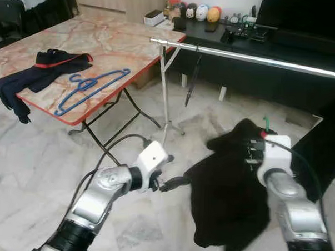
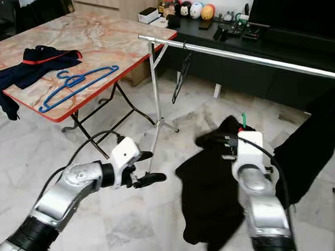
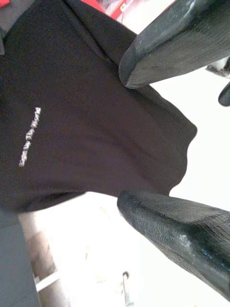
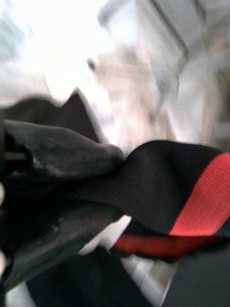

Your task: Hang hanger

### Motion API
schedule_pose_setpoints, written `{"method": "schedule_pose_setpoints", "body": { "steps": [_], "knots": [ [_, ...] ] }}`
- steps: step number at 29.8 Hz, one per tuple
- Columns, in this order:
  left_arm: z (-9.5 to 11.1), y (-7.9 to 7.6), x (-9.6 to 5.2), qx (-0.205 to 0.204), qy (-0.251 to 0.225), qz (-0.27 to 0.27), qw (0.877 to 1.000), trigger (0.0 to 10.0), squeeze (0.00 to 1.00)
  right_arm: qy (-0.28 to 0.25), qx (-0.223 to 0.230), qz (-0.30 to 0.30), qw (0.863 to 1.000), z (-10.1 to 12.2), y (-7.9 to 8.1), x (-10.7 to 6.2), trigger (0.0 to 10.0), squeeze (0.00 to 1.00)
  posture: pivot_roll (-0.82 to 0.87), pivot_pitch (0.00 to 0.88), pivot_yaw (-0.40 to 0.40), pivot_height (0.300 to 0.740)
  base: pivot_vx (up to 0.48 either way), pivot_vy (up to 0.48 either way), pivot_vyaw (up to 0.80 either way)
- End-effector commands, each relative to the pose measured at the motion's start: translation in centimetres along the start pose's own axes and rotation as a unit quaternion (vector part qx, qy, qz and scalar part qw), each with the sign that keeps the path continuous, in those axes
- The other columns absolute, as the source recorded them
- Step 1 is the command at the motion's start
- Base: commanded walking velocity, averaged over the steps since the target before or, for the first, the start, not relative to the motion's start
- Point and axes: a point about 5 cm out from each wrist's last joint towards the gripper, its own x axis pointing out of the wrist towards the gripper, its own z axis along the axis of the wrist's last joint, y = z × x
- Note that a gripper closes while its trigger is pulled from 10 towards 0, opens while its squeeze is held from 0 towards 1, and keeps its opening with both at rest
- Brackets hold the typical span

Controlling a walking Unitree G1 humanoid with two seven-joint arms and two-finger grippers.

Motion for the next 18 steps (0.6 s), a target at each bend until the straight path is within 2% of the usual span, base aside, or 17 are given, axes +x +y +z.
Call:
{"method": "schedule_pose_setpoints", "body": {
  "steps": [1,4,7,12,13,18],
  "knots": [
    [-0.3,-0.2,-0.4,0.007,0.005,-0.016,1.0,10.0,0.0,-0.026,-0.015,0.07,0.997,0.6,1.2,-0.2,10.0,0.0,0.02,0.036,0.039,0.74,0.0,0.0,0.0],
    [-0.5,-0.7,-0.4,0.008,0.007,-0.042,0.999,10.0,0.0,-0.038,-0.031,0.139,0.989,0.3,1.6,-0.7,10.0,0.0,0.02,0.031,0.041,0.74,0.0,0.0,0.0],
    [-0.4,-1.1,-0.4,0.006,0.003,-0.057,0.998,10.0,0.0,-0.051,-0.027,0.161,0.985,0.2,1.4,-0.8,10.0,0.0,0.02,0.031,0.041,0.74,0.0,0.0,0.0],
    [0.0,-1.8,-0.5,0.01,-0.006,-0.101,0.995,10.0,0.0,-0.03,-0.067,0.228,0.971,-1.2,1.2,-1.4,10.0,0.0,0.03,0.026,0.046,0.74,0.0,0.0,0.0],
    [0.1,-1.9,-0.6,0.012,-0.007,-0.115,0.993,10.0,0.0,-0.025,-0.085,0.25,0.964,-1.6,1.1,-1.7,10.0,0.0,0.03,0.026,0.048,0.74,0.0,0.0,0.0],
    [0.2,-2.0,-0.8,0.014,-0.005,-0.136,0.991,10.0,0.0,-0.029,-0.11,0.296,0.948,-1.7,1.1,-2.5,10.0,0.0,0.03,0.033,0.053,0.74,0.0,0.0,0.0]
  ]
}}
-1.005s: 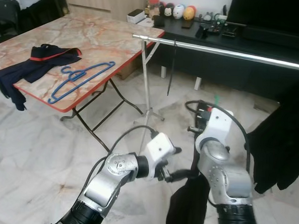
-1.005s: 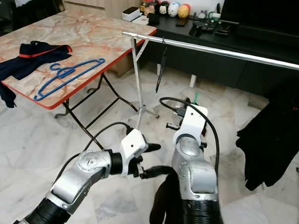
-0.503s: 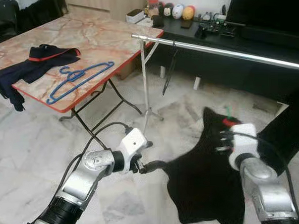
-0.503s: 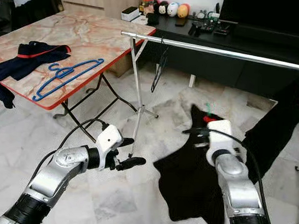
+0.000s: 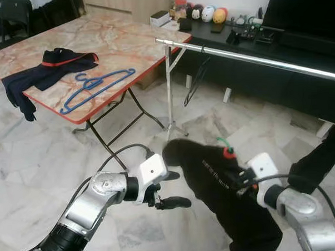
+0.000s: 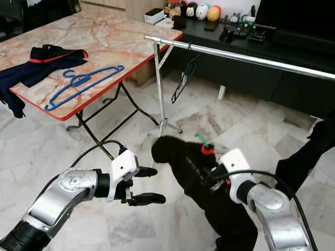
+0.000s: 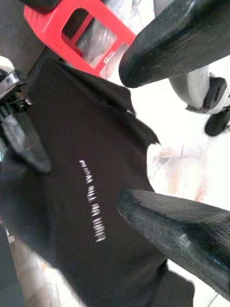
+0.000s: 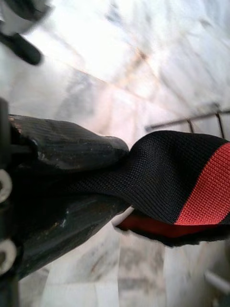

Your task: Hang hanger

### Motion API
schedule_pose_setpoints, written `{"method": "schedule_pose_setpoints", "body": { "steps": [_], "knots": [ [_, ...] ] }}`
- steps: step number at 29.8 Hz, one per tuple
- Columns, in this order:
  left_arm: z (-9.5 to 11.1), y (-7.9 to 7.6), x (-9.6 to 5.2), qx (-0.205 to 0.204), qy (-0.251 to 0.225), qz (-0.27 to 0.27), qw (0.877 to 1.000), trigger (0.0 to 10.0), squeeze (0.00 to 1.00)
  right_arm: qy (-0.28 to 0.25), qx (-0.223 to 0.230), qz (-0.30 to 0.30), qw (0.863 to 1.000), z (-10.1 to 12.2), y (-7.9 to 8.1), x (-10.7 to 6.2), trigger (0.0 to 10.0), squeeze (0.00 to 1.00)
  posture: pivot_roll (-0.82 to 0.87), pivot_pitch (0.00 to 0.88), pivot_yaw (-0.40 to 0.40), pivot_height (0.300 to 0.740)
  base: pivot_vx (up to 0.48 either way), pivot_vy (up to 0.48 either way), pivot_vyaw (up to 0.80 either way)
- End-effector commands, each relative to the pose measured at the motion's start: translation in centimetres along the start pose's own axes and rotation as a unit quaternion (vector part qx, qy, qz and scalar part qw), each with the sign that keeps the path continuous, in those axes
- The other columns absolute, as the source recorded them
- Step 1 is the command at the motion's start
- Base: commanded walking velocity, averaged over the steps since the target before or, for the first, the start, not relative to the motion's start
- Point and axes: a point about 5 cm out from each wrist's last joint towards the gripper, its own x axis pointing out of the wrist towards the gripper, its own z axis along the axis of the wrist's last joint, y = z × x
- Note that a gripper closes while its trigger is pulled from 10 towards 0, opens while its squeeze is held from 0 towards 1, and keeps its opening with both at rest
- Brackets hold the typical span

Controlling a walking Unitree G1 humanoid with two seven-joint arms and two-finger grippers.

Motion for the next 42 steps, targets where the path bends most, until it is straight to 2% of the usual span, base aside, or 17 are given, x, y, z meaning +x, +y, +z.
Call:
{"method": "schedule_pose_setpoints", "body": {
  "steps": [1,2,3,7,11,15,17,18,21,27,30,35,39,42],
  "knots": [
    [0.4,-0.1,-0.1,0.006,-0.008,-0.015,1.0,10.0,0.0,-0.012,-0.025,0.022,0.999,0.7,0.1,-0.3,10.0,0.0,0.03,0.034,0.055,0.74,0.0,0.0,0.0],
    [0.5,-0.1,-0.1,0.005,-0.009,-0.02,1.0,10.0,0.0,-0.006,-0.031,0.026,0.999,0.6,0.1,-0.4,10.0,0.0,0.03,0.035,0.057,0.74,0.0,0.0,0.0],
    [0.7,-0.3,0.0,0.005,-0.012,-0.037,0.999,10.0,1.0,-0.001,-0.043,0.031,0.999,0.4,-0.1,-0.6,10.0,0.0,0.03,0.037,0.06,0.74,0.0,0.0,0.0],
    [0.8,-0.5,0.1,0.008,-0.015,-0.053,0.998,10.0,1.0,-0.008,-0.048,0.037,0.998,0.7,-0.2,-0.8,10.0,0.0,0.03,0.04,0.066,0.74,0.0,0.0,0.0],
    [1.5,-1.0,0.7,0.017,-0.017,-0.089,0.996,10.0,1.0,-0.036,-0.067,0.084,0.994,1.5,0.2,-1.5,10.0,0.0,0.02,0.043,0.075,0.74,0.0,0.0,0.0],
    [1.7,-1.0,1.1,0.023,-0.021,-0.09,0.995,10.0,1.0,-0.047,-0.074,0.103,0.991,1.9,0.6,-1.3,10.0,0.0,0.02,0.044,0.073,0.74,0.0,0.0,0.0],
    [1.9,-0.7,1.1,0.029,-0.025,-0.075,0.996,10.0,1.0,-0.058,-0.074,0.086,0.992,2.2,0.5,-0.9,10.0,0.0,0.02,0.043,0.072,0.74,0.0,0.0,0.0],
    [1.8,-0.2,1.2,0.028,-0.027,-0.049,0.998,10.0,0.0,-0.068,-0.066,0.069,0.993,2.4,0.3,-0.5,10.0,0.0,0.03,0.043,0.071,0.74,0.0,0.0,0.0],
    [1.6,0.4,1.2,0.02,-0.032,-0.01,0.999,10.0,0.0,-0.086,-0.05,0.061,0.993,2.5,0.7,0.1,10.0,0.0,0.03,0.044,0.065,0.74,0.0,0.0,0.0],
    [1.4,0.7,0.9,0.005,-0.041,0.013,0.999,10.0,0.0,-0.086,-0.03,0.075,0.993,2.4,1.7,0.6,10.0,0.0,0.03,0.038,0.058,0.74,0.0,0.0,-0.26],
    [1.4,0.8,0.8,0.0,-0.048,0.02,0.999,10.0,0.0,-0.095,-0.044,0.086,0.991,2.5,2.0,0.7,10.0,0.0,0.03,0.037,0.057,0.74,0.0,0.0,-0.74],
    [2.0,1.3,0.9,-0.023,-0.089,0.054,0.994,10.0,0.0,-0.095,-0.041,0.082,0.991,2.5,2.0,0.9,10.0,0.0,0.03,0.031,0.055,0.74,0.0,0.0,-0.73],
    [1.8,1.6,1.0,-0.027,-0.088,0.077,0.993,10.0,0.0,-0.091,-0.043,0.083,0.991,2.4,2.2,1.0,10.0,0.0,0.03,0.026,0.053,0.74,0.0,0.0,-0.74],
    [1.8,1.5,1.1,-0.046,-0.095,0.081,0.991,10.0,0.0,-0.091,-0.044,0.084,0.991,2.5,2.2,1.1,10.0,0.0,0.03,0.023,0.05,0.74,0.0,0.0,-0.75]
  ]
}}
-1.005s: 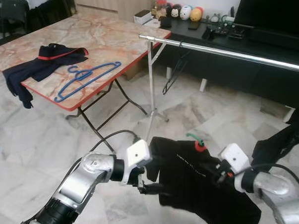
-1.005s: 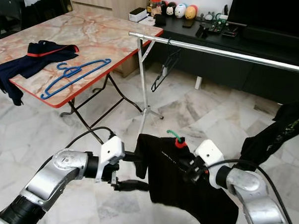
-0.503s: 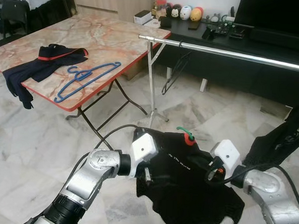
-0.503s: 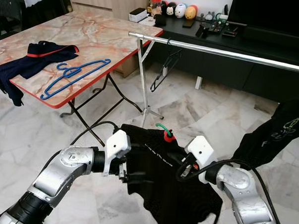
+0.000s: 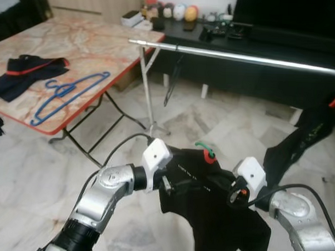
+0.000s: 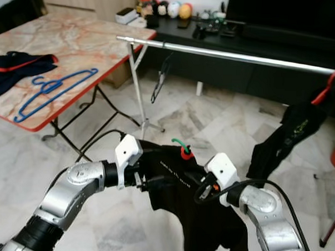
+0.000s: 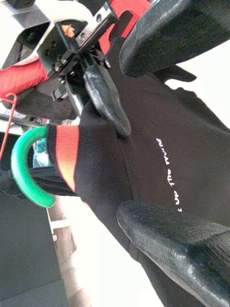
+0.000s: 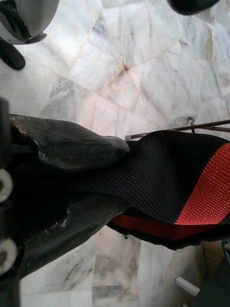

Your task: Hang hanger

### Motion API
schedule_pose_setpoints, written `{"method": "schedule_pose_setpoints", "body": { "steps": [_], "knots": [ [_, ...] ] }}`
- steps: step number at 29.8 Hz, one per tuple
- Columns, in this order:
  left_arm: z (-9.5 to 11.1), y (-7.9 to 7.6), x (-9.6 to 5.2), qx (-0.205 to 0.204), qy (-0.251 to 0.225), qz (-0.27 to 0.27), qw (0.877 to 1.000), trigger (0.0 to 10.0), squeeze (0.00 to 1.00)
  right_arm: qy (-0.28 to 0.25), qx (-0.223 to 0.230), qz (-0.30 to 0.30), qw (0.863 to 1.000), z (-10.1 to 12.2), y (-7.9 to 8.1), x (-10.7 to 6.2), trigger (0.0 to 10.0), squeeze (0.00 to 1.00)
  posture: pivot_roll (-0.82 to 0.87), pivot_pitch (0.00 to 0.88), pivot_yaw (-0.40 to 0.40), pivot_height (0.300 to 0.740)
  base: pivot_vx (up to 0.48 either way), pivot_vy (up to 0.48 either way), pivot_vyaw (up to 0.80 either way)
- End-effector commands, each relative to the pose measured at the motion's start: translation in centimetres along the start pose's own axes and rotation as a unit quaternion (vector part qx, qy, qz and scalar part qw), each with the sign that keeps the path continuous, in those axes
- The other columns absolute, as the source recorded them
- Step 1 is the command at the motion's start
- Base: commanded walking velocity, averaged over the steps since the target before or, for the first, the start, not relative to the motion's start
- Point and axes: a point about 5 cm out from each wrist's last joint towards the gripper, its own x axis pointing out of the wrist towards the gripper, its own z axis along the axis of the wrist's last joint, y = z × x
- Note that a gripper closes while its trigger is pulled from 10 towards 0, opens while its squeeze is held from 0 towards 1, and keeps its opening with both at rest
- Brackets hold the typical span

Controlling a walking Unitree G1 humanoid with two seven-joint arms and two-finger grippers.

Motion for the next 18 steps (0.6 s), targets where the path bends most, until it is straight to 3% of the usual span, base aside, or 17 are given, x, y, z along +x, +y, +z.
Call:
{"method": "schedule_pose_setpoints", "body": {
  "steps": [1,13,18],
  "knots": [
    [-0.18,0.17,-0.23,-0.016,-0.003,0.012,1.0,10.0,0.0,-0.016,-0.01,0.009,1.0,0.68,0.18,0.36,10.0,0.0,0.03,0.019,0.05,0.74,0.0,0.244,-0.74],
    [-0.11,0.06,-0.09,-0.011,-0.002,0.005,1.0,10.0,0.0,-0.019,-0.017,0.012,1.0,1.05,-0.01,0.49,10.0,0.0,0.02,0.0,0.046,0.74,0.0,0.02,-0.76],
    [-0.11,0.0,-0.11,-0.004,-0.005,0.003,1.0,10.0,0.0,-0.018,-0.02,0.015,1.0,0.97,0.03,0.46,10.0,0.0,0.02,0.0,0.045,0.74,0.0,0.378,-0.76]
  ]
}}
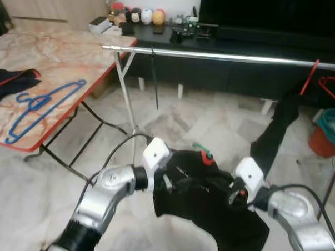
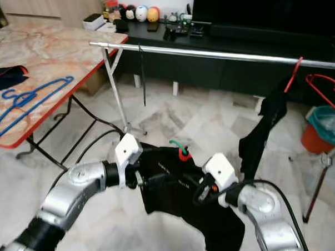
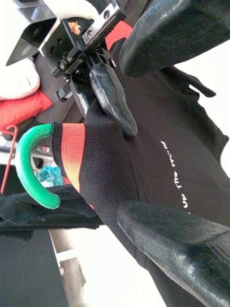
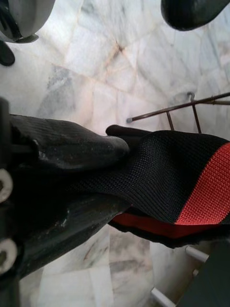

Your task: Hang hanger

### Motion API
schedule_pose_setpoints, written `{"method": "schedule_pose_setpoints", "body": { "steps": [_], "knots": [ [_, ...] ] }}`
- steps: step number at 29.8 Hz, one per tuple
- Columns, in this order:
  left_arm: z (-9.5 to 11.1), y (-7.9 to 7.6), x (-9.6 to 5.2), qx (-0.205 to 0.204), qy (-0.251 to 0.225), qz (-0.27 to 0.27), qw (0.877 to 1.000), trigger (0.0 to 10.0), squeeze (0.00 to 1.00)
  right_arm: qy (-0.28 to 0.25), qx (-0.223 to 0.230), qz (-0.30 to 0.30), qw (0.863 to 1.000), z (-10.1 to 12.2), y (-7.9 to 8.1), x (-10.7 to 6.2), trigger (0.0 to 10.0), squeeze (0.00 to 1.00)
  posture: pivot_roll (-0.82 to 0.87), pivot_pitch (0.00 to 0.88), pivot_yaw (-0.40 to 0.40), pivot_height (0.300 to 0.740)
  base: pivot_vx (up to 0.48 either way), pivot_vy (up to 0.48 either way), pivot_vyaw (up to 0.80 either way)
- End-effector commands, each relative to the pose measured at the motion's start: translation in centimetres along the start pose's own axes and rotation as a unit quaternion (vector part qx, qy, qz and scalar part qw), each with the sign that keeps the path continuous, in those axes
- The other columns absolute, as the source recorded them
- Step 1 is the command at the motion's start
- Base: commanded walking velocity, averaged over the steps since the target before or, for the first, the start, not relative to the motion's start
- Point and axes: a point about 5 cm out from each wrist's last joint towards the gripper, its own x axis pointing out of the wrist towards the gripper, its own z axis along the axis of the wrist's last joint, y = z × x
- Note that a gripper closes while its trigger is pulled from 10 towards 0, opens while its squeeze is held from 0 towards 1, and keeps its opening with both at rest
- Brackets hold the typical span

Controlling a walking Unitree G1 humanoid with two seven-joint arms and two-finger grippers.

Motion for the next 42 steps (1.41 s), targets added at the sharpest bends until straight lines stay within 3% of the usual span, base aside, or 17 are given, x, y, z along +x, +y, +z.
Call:
{"method": "schedule_pose_setpoints", "body": {
  "steps": [1,13,20,28,37,42],
  "knots": [
    [0.0,0.1,-0.3,0.006,-0.004,0.001,1.0,10.0,0.0,-0.018,-0.013,0.005,1.0,0.8,-0.1,0.3,10.0,0.0,0.02,0.0,0.045,0.74,0.0,0.0,-0.76],
    [-0.3,-0.1,0.1,0.024,0.01,-0.003,1.0,10.0,0.0,-0.02,-0.013,0.008,1.0,0.8,0.0,0.5,10.0,0.0,0.02,0.0,0.044,0.74,0.0,0.0,-0.73],
    [-0.3,-0.1,-0.1,0.022,0.01,-0.005,1.0,10.0,0.0,-0.028,-0.015,0.026,0.999,0.8,0.4,0.4,10.0,0.0,0.02,0.0,0.041,0.74,0.0,0.0,0.0],
    [-0.3,0.1,-0.2,0.021,0.007,0.001,1.0,10.0,0.0,-0.063,-0.019,-0.025,0.998,1.8,-0.9,0.5,10.0,0.0,0.03,0.004,0.041,0.74,0.0,0.0,0.0],
    [-0.2,0.2,-0.2,0.021,0.005,0.004,1.0,10.0,0.0,-0.062,-0.019,0.001,0.998,1.8,-0.5,0.4,10.0,0.0,0.03,0.004,0.041,0.74,0.0,0.0,0.65],
    [0.1,0.2,-0.1,0.018,-0.003,0.006,1.0,10.0,0.0,-0.059,-0.014,0.003,0.998,1.6,-0.5,0.4,10.0,0.0,0.03,0.003,0.04,0.74,0.0,0.0,0.0]
  ]
}}
